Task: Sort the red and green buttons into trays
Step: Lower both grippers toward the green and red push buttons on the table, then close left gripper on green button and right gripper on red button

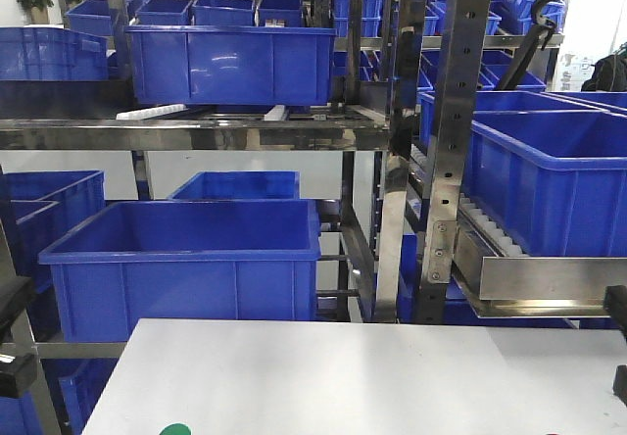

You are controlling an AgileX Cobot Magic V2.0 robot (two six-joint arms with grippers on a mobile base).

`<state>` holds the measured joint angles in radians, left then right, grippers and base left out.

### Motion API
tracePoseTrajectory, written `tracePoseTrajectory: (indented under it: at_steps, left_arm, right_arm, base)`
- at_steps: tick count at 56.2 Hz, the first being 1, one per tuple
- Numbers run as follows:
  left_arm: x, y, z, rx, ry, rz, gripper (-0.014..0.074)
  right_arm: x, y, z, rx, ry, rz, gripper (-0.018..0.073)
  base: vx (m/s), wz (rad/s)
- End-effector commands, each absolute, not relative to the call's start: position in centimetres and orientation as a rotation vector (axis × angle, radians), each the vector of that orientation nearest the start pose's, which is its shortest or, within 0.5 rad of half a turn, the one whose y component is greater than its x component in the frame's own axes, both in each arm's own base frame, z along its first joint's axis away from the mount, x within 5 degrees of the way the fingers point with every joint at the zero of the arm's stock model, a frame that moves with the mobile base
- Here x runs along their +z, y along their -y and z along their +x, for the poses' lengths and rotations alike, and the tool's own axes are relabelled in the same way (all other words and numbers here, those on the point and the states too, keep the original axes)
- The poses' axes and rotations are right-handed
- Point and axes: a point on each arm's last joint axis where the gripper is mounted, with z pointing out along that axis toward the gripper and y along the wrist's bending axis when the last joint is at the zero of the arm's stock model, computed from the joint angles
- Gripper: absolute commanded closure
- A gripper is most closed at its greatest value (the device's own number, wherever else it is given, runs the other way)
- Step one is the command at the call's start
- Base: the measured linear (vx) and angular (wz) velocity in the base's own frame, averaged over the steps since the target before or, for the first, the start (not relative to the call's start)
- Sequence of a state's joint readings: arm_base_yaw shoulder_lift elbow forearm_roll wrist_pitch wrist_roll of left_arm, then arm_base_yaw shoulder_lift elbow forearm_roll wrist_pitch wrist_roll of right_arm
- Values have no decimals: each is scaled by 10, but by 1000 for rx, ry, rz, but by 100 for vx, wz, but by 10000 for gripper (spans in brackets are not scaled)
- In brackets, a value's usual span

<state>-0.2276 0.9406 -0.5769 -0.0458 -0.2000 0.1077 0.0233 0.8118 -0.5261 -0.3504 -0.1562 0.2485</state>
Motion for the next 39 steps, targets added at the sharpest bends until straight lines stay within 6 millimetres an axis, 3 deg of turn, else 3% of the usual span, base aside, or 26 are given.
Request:
tracePoseTrajectory:
  at_steps: [1,8,13,17,20,29,39]
  left_arm:
    - [342,45,198,-124,-1503,207,102]
    - [340,45,198,-126,-1526,209,88]
    - [333,45,197,-126,-1592,220,91]
    - [322,45,196,-124,-1653,230,99]
    - [312,44,195,-123,-1674,232,110]
    - [280,42,187,-117,-1693,232,146]
    - [262,40,180,-113,-1691,231,174]
  right_arm:
    - [344,-12,174,0,-1482,-160,-99]
    - [343,-12,175,35,-1468,-129,-118]
    - [326,-13,176,57,-1475,-137,-99]
    - [300,-16,174,89,-1481,-156,-75]
    - [270,-19,170,126,-1512,-167,-55]
    - [199,-23,148,187,-1620,-190,-15]
    - [166,-8,143,105,-1734,-17,-15]
  base:
    - [0,0]
    - [0,0]
    - [0,0]
    - [0,0]
    - [0,0]
    - [0,0]
    - [0,0]
